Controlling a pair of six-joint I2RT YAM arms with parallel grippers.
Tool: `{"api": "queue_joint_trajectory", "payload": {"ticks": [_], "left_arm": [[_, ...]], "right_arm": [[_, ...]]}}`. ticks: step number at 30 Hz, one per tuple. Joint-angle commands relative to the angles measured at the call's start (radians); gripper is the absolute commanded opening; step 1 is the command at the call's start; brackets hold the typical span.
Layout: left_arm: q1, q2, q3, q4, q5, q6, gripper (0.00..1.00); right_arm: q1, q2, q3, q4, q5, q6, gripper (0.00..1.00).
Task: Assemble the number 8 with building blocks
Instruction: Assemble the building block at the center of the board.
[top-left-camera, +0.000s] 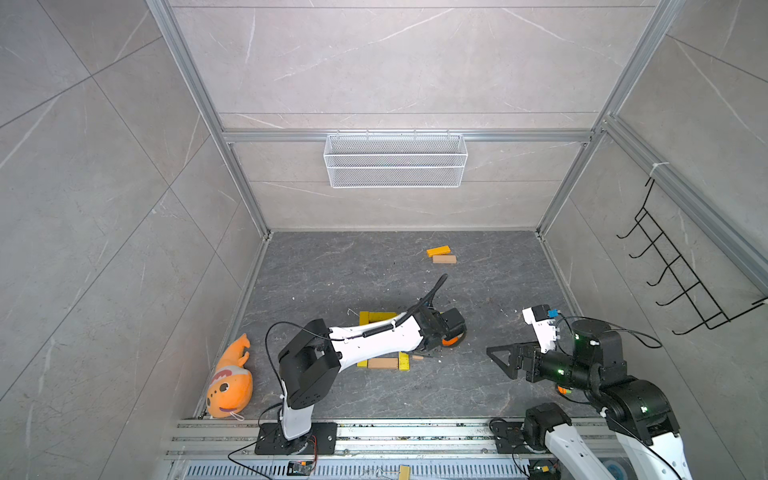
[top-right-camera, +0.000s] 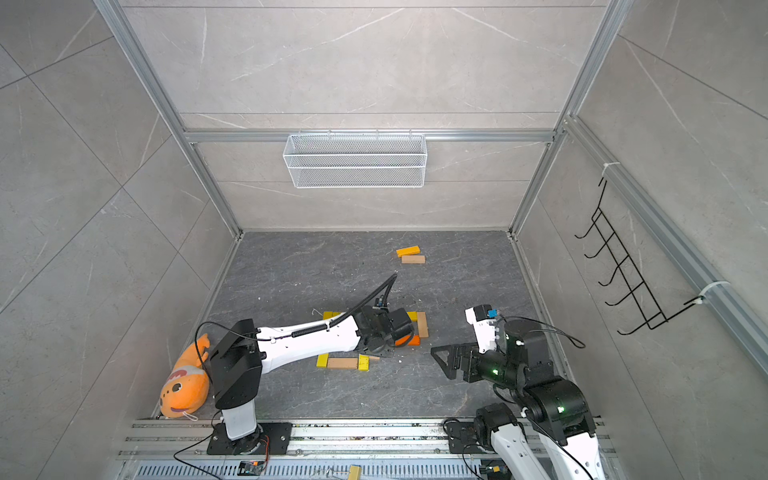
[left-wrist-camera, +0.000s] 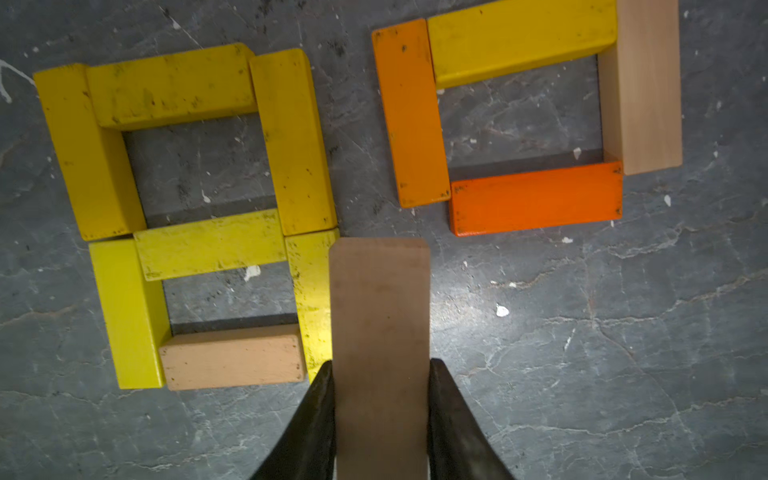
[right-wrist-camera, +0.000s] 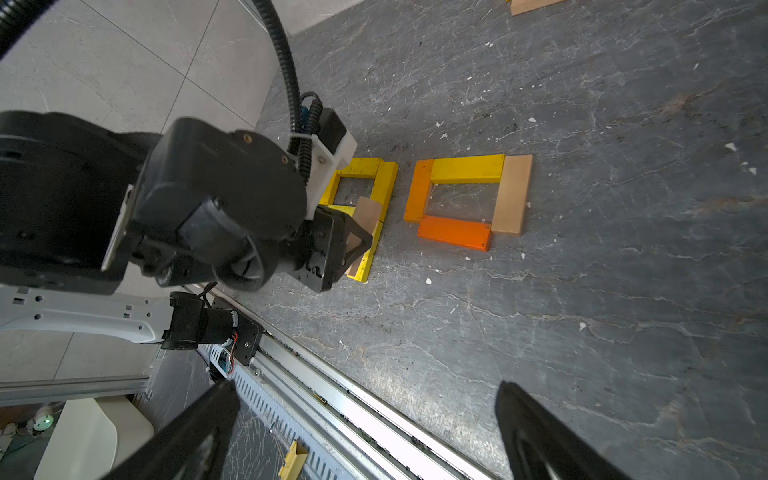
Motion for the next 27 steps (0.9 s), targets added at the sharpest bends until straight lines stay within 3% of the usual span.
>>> {"api": "queue_joint_trajectory", "payload": {"ticks": [1, 27], "left_arm": [[-0.023, -0.008, -0.003, 0.043, -0.036, -0.103, 0.31], [-0.022, 0.143, -0.036, 0.131, 0.052, -0.135, 0.32]], "right_arm": [[0.007, -0.016, -0.002, -0.016, 0.009, -0.027, 0.99], [0.007, -0.021, -0.005, -0.015, 0.02, -0.022, 0.99]]}}
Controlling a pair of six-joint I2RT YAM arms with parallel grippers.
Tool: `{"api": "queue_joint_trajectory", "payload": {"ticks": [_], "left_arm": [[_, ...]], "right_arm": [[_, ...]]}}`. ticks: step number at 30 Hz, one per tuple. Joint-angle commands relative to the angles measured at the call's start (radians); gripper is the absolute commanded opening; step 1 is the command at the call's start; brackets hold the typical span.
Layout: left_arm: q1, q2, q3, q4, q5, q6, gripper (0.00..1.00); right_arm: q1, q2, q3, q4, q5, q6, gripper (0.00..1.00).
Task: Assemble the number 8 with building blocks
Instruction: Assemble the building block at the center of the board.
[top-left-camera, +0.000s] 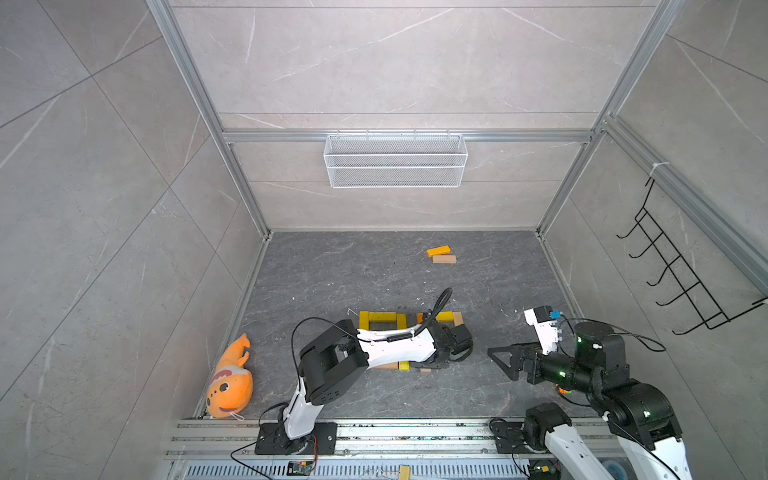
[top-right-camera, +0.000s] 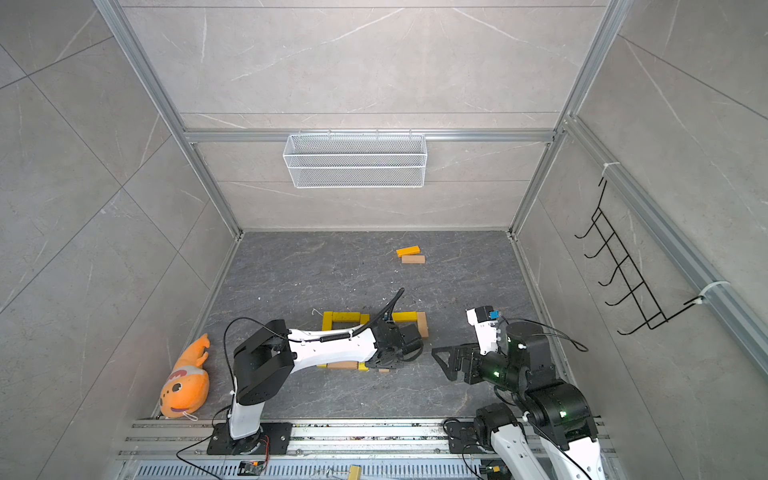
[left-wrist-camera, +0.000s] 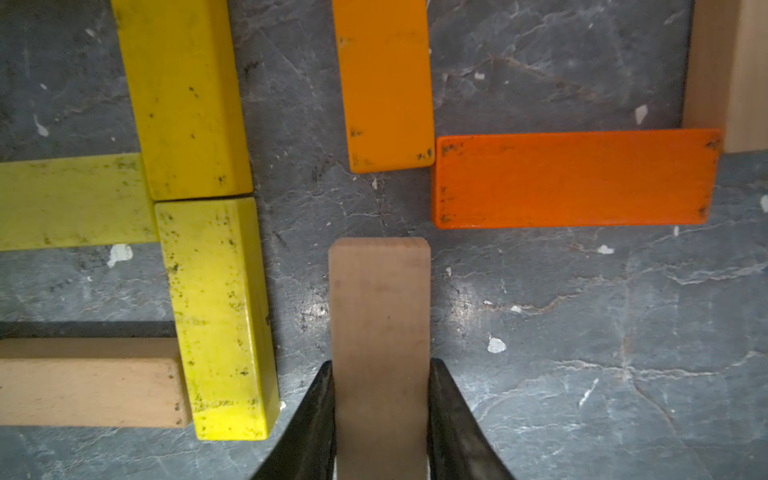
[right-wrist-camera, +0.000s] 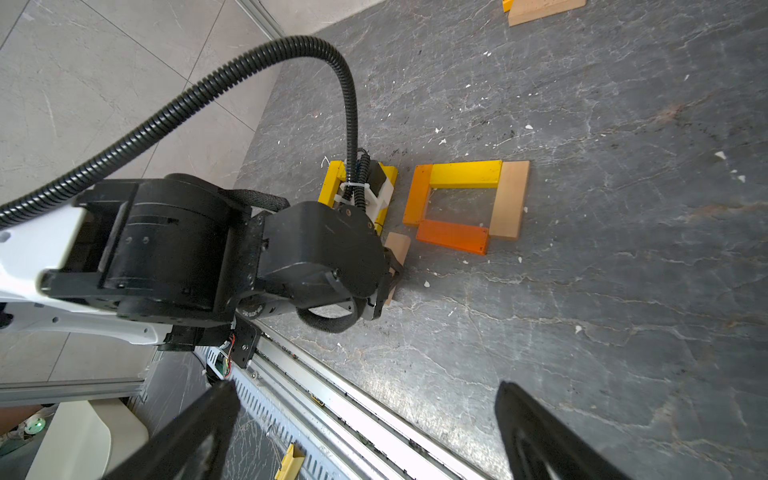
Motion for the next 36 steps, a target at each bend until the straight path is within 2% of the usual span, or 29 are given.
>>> {"api": "queue_joint_trajectory", "payload": {"ticks": [1, 36], "left_arm": [[0.012, 0.014, 0.0, 0.016, 0.018, -0.012, 0.32], [0.047, 0.078, 0.008, 0.047, 0.053, 0.018, 0.33]], "right_arm": [[0.006, -0.002, -0.005, -0.013, 0.014, -0.018, 0.99], [0.006, 0.02, -0.006, -0.01, 0.014, -0.023, 0.99]]}}
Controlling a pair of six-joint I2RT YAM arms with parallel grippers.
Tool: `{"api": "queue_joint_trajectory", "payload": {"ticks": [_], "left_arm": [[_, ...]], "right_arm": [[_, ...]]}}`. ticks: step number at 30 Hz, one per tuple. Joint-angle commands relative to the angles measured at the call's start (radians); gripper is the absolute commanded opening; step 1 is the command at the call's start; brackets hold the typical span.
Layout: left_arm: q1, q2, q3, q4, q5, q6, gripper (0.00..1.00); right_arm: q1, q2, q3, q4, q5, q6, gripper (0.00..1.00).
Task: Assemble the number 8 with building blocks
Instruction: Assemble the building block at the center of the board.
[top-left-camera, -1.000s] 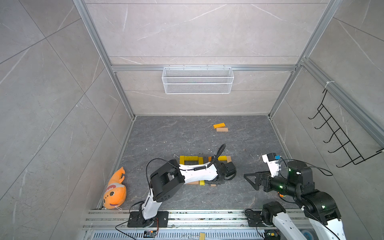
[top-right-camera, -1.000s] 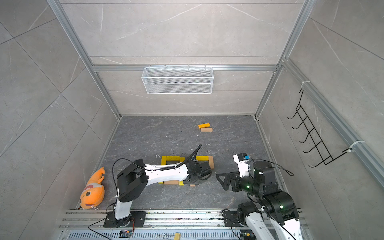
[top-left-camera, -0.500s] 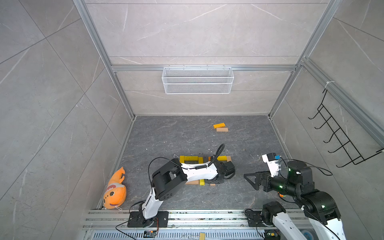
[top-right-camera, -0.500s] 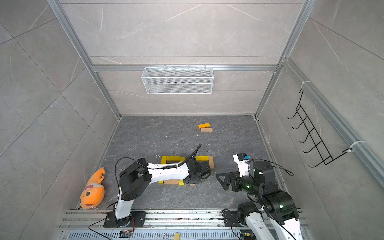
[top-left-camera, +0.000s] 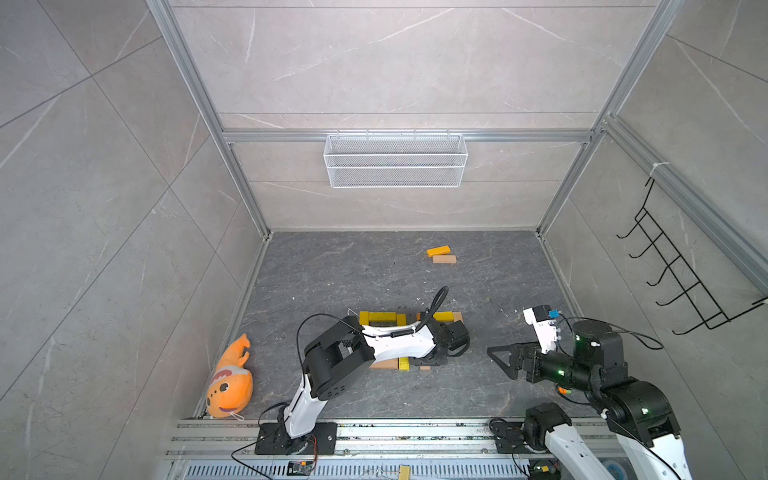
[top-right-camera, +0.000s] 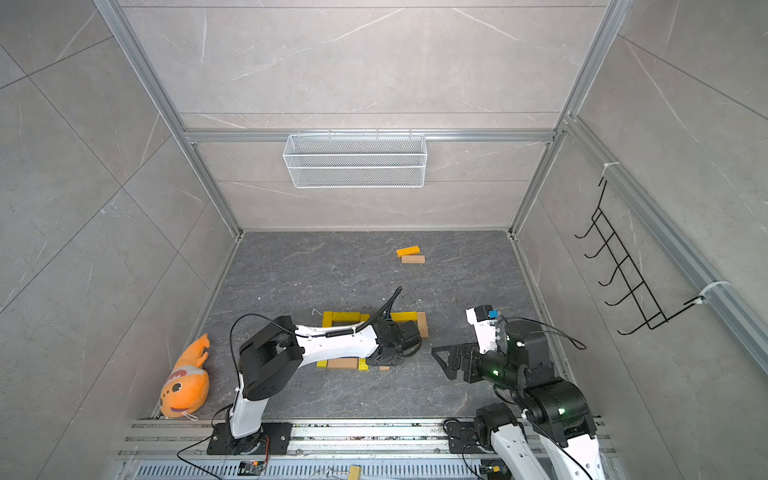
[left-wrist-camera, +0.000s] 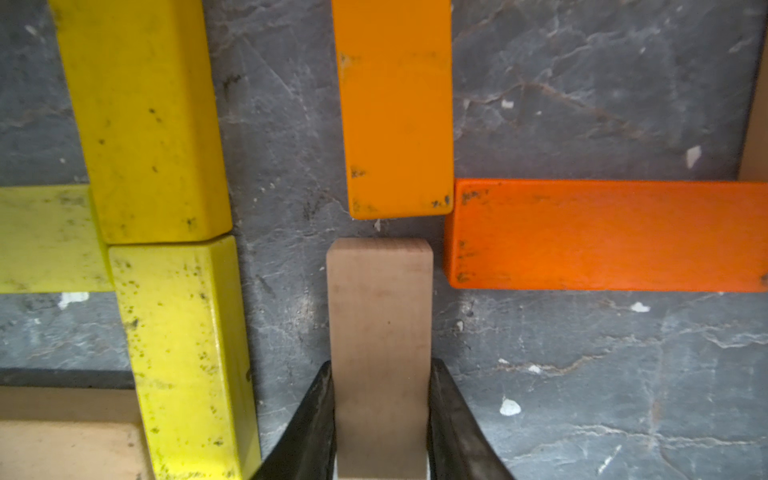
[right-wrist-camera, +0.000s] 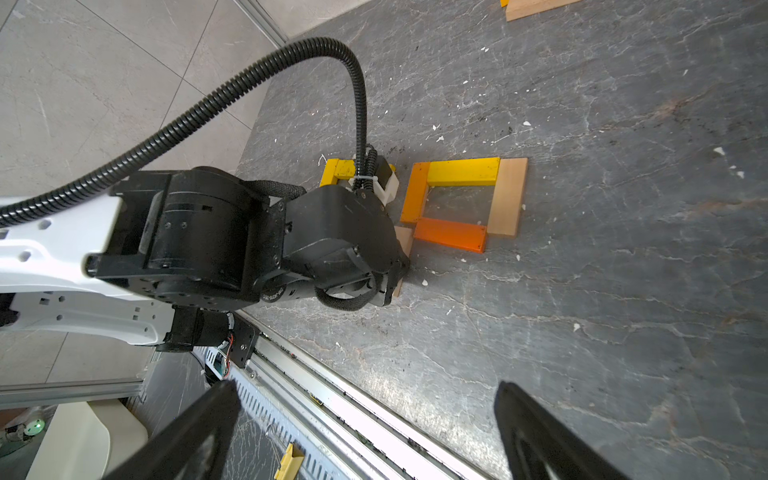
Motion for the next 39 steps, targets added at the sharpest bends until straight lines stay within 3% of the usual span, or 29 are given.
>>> {"api": "queue_joint_trajectory", "payload": {"ticks": [1, 25, 33, 39], "left_arm": [[0.007, 0.034, 0.011, 0.001, 0.029, 0.014, 0.32], [0.011, 0.059, 0.034, -0.004, 0.031, 0.022, 0.33], [0.011, 0.054, 0.028, -0.009, 0.027, 0.01, 0.45], [0.011, 0.045, 0.024, -0.009, 0.025, 0.01, 0.48]], "right_arm": [[0.007, 0.007, -0.005, -0.01, 0.011, -0.023, 0.98], [0.007, 0.001, -0.008, -0.011, 0.011, -0.024, 0.98], [0.007, -0.003, -0.009, -0.011, 0.011, -0.024, 0.99], [0.006, -0.002, -0.009, -0.011, 0.012, -0.022, 0.98]]}}
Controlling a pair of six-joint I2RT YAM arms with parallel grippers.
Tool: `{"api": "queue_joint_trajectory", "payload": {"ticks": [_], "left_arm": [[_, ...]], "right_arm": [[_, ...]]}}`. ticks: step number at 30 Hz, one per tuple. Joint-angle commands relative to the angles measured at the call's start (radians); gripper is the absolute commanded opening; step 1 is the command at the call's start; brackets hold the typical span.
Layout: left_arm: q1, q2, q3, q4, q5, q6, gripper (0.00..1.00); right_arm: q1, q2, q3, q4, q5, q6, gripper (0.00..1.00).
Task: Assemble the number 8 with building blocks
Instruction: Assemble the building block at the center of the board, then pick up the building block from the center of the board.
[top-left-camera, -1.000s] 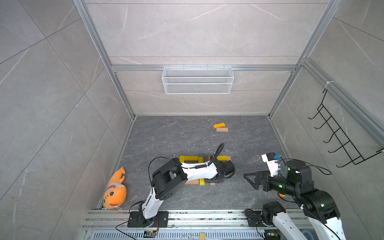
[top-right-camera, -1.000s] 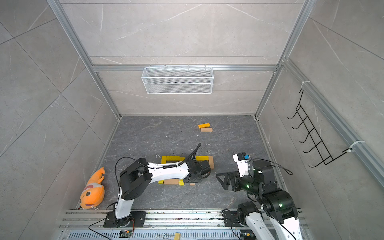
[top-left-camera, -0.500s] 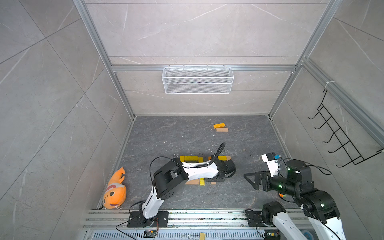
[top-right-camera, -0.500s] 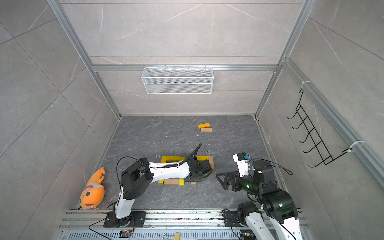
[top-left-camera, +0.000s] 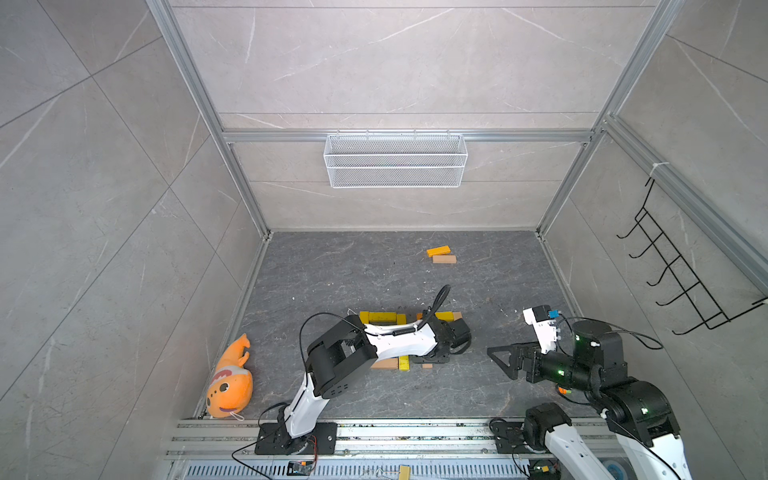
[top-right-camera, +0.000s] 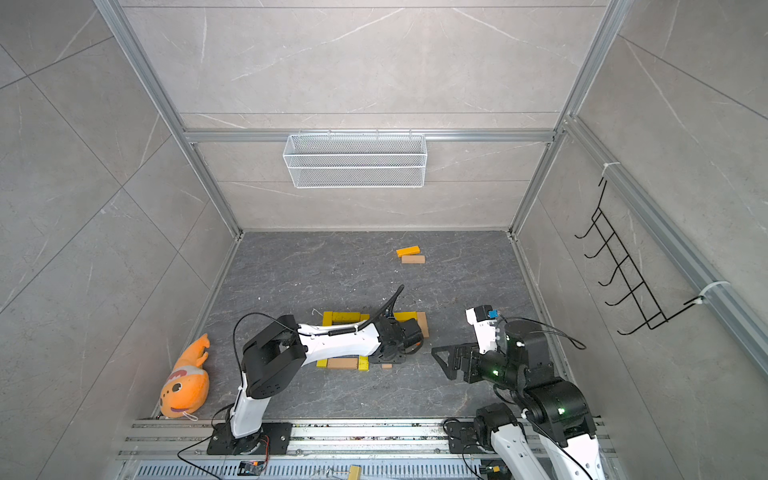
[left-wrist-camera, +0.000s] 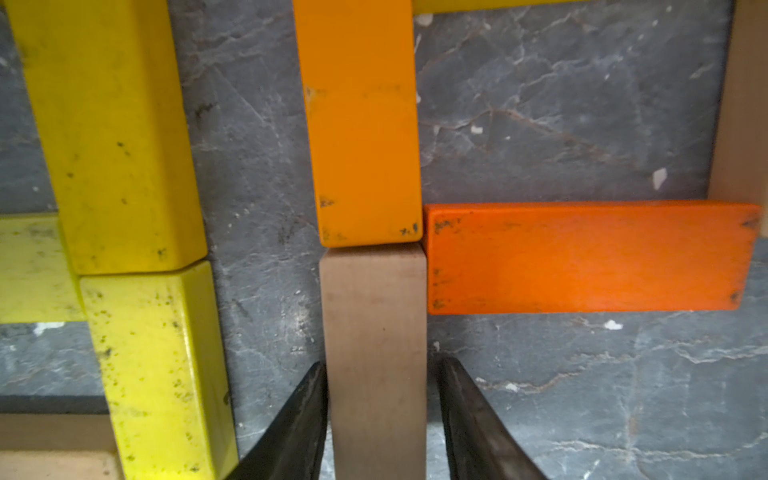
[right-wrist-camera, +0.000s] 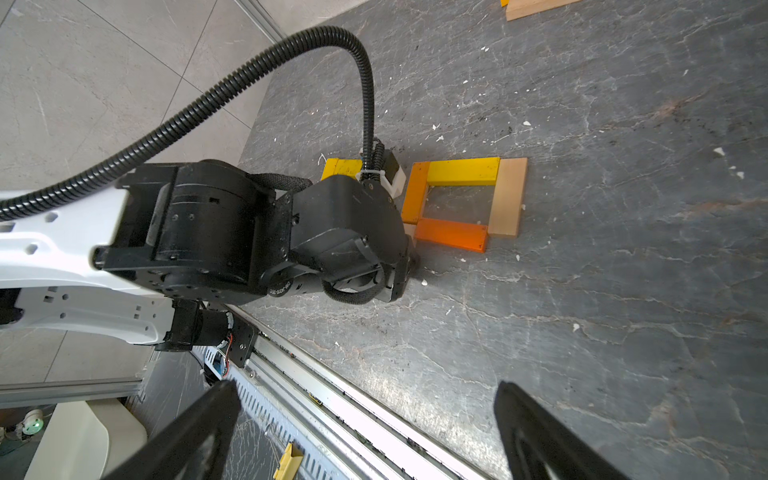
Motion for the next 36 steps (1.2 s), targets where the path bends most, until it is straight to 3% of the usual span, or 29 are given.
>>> {"api": "queue_joint_trajectory", "payload": {"ticks": [1, 15, 22, 31, 36], "left_arm": [[0.005, 0.019, -0.006, -0.021, 0.025, -0.005, 0.48], [-0.007, -0.118, -0.003, -0.038, -0.004, 0.054, 0.51], [-0.005, -0.189, 0.055, -0.064, -0.026, 0.172, 0.55], [0.109, -0.176, 0.187, -0.071, 0.004, 0.414, 0.55], [0.164, -0.207, 0.153, 0.022, 0.048, 0.48, 0.55]], "right_arm": [[0.007, -0.003, -0.008, -0.012, 0.011, -0.021, 0.99], [0.007, 0.007, -0.007, 0.004, 0.012, -0.005, 0.98], [0.006, 0.008, -0.009, 0.032, 0.043, 0.016, 0.98], [0.006, 0.023, -0.012, 0.092, 0.088, 0.057, 0.99], [0.007, 0.068, -0.038, 0.19, 0.16, 0.125, 0.97]]}}
